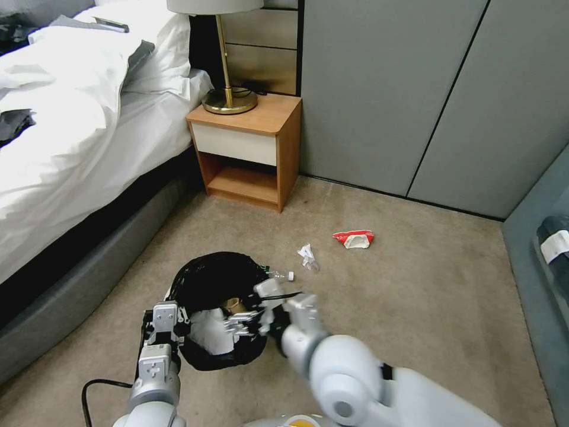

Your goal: Pick up the trash bin, then pick up the garbage from the floor and place it into the trash bin.

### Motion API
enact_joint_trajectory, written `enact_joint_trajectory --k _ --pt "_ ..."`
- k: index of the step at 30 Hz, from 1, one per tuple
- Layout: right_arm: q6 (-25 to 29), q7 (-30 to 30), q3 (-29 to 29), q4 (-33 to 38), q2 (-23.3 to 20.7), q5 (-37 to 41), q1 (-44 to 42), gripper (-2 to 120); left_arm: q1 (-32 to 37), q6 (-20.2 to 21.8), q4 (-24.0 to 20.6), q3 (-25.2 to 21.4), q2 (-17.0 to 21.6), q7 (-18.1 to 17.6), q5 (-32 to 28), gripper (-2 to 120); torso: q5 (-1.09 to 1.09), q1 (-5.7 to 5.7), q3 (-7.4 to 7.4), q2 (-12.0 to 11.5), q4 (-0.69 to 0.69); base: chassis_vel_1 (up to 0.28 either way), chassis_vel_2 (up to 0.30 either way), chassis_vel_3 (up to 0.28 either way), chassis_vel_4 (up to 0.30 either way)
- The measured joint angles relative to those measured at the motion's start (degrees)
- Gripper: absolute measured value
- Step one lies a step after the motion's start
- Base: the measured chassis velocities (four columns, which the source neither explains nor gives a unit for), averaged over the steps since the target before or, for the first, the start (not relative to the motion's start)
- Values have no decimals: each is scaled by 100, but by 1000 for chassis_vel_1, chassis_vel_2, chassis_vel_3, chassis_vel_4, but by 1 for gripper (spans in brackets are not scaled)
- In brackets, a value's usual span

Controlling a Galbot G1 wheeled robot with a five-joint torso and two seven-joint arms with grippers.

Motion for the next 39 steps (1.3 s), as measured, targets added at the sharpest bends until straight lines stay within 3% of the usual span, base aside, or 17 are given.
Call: enact_joint_trajectory --k 3,9,12,13,16,25,39 --pt "955 -680 517 183 -95 -1563 -535 100 -14 0 31 -14 1 -2 -12 1 0 0 0 0 1 0 0 0 0" --pt "1547 -961 1169 333 236 -2785 -1510 100 -10 9 15 -43 17 -4 -61 1 0 0 0 0 0 0 0 0 0" --pt "2356 -1245 1753 144 693 -3829 -2232 100 14 16 -47 -116 56 -6 -149 1 0 0 0 0 -1 0 0 0 0" --pt "2356 -1245 1753 144 693 -3829 -2232 100 14 16 -47 -116 56 -6 -149 1 0 0 0 0 -1 0 0 0 0" --pt "3198 -1341 2293 -187 1148 -4620 -2681 100 24 18 -91 -158 93 -11 -216 1 1 0 0 0 0 0 0 0 0" --pt "3923 -1249 2943 -611 1542 -4726 -3452 100 11 19 -169 -216 104 -15 -350 1 0 0 0 0 0 0 0 0 0" --pt "4362 -1328 3272 -989 1678 -4722 -3643 100 29 19 -209 -257 105 -16 -428 1 0 0 0 0 1 0 0 0 0"
